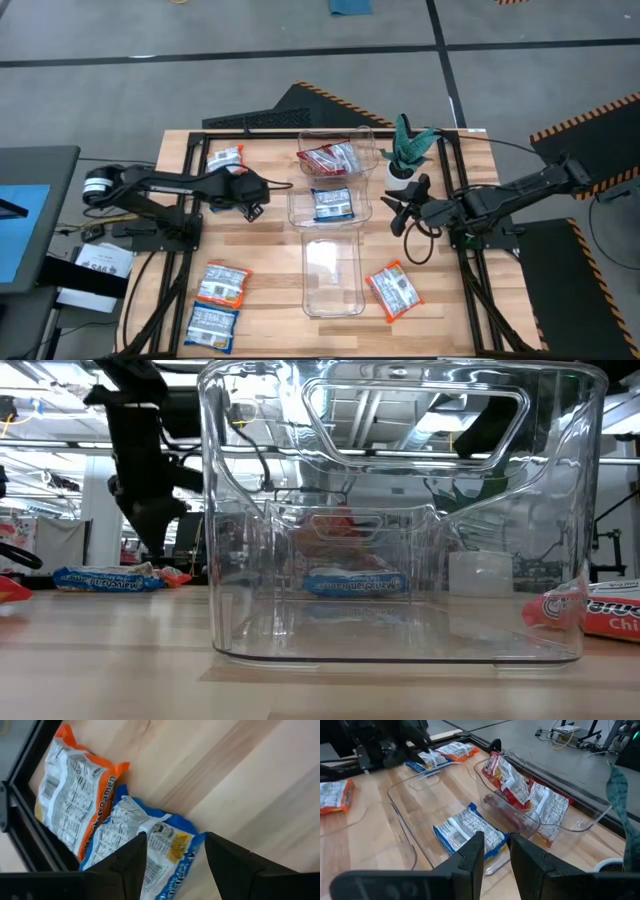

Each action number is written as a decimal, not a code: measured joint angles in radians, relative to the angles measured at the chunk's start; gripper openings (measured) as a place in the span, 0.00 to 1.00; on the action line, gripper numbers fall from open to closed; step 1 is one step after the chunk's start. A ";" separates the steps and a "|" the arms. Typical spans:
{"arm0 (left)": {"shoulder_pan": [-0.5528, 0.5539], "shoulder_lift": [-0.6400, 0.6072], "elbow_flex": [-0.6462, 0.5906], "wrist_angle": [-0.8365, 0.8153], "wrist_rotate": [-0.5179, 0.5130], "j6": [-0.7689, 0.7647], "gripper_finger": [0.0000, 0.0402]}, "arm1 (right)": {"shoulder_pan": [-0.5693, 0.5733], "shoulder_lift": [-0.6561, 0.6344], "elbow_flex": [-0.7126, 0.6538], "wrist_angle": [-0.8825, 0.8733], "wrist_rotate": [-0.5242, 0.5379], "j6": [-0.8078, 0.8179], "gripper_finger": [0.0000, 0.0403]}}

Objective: Sort Maruchan noodles
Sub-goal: Put the top blue noodle pack into the middle transparent bin, then put the bottom left orange noodle pack into the bottom transparent bin

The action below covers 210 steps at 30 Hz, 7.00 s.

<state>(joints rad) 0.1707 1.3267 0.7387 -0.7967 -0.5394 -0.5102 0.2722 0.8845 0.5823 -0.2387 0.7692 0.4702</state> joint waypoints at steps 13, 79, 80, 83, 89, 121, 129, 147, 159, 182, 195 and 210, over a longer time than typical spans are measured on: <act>0.019 0.176 0.000 -0.038 -0.029 -0.055 0.46 | 0.000 0.000 0.000 0.002 0.000 0.000 0.29; -0.286 0.332 0.658 0.012 -0.124 0.750 0.00 | 0.000 0.000 0.001 -0.006 -0.002 0.001 0.29; -0.285 0.329 0.659 0.023 -0.127 0.747 0.00 | 0.000 0.000 0.001 -0.006 -0.002 0.000 0.29; -0.285 0.311 0.659 0.022 -0.127 0.744 0.04 | 0.000 0.000 0.001 -0.006 -0.002 0.001 0.29; -0.288 0.207 0.679 -0.038 -0.124 0.669 0.23 | 0.000 0.000 0.001 -0.006 -0.002 0.001 0.29; -0.807 -0.028 0.111 0.124 0.485 0.076 0.51 | 0.000 0.000 0.001 0.008 -0.003 0.002 0.29; -0.900 0.207 0.262 -0.107 0.474 0.078 0.51 | 0.000 0.000 0.001 0.008 -0.005 0.001 0.29; -0.910 0.370 0.272 -0.146 0.425 0.049 0.24 | 0.000 0.000 0.001 0.008 -0.006 0.001 0.29; -0.907 0.369 0.429 -0.329 0.303 0.107 0.00 | 0.000 0.000 0.001 0.009 -0.006 0.001 0.29; -0.903 0.276 0.536 -0.378 0.121 -0.079 0.14 | 0.000 0.000 0.001 0.008 -0.009 0.001 0.29; -1.086 0.277 0.374 -0.215 0.158 -0.186 0.57 | 0.000 0.000 0.001 0.008 -0.010 0.001 0.29; -1.144 0.278 0.209 -0.064 0.159 -0.248 0.59 | 0.000 0.000 0.001 0.008 -0.010 0.001 0.29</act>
<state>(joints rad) -0.9733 1.6043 0.9481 -0.8603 -0.3805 -0.7581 0.2722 0.8845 0.5835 -0.2310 0.7593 0.4713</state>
